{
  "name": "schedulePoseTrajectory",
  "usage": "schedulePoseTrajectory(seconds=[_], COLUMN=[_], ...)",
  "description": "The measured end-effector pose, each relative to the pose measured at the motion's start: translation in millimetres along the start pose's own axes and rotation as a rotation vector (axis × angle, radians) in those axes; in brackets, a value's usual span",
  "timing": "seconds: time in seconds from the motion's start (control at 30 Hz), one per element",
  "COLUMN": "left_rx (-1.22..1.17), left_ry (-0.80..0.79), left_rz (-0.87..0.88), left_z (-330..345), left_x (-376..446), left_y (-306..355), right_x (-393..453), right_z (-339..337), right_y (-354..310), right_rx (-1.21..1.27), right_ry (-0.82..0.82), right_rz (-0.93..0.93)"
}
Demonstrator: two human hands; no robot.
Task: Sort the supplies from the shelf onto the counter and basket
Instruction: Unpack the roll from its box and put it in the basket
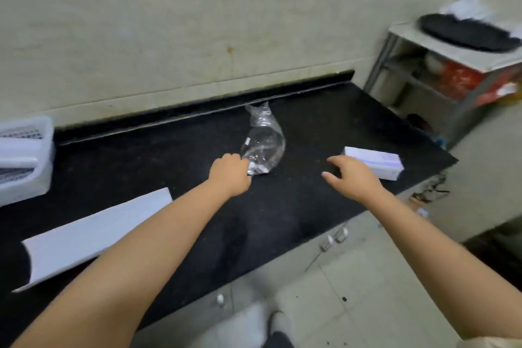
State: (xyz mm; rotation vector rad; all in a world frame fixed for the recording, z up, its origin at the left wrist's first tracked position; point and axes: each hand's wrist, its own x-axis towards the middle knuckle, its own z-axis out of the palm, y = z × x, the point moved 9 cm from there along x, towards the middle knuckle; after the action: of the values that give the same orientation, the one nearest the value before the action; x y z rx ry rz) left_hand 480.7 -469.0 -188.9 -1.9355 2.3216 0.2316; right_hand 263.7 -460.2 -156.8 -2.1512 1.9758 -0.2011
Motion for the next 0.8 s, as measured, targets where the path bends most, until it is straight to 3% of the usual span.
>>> schedulePoseTrajectory(seconds=[0.17, 0.4, 0.6, 0.8], left_rx=[0.049, 0.103, 0.048, 0.080], left_ry=[-0.010, -0.027, -0.124, -0.159], left_rz=[0.165, 0.232, 0.120, 0.074], left_z=[-9, -12, 13, 47], left_x=[31, 109, 177, 197], left_y=[115, 242, 299, 306], right_x=[-31, -14, 48, 90], right_z=[-30, -52, -44, 7], right_y=[120, 260, 336, 333], right_rx=[0.012, 0.018, -0.010, 0.112], right_ry=[0.033, 0.048, -0.082, -0.275], right_rz=[0.222, 0.319, 0.205, 0.025])
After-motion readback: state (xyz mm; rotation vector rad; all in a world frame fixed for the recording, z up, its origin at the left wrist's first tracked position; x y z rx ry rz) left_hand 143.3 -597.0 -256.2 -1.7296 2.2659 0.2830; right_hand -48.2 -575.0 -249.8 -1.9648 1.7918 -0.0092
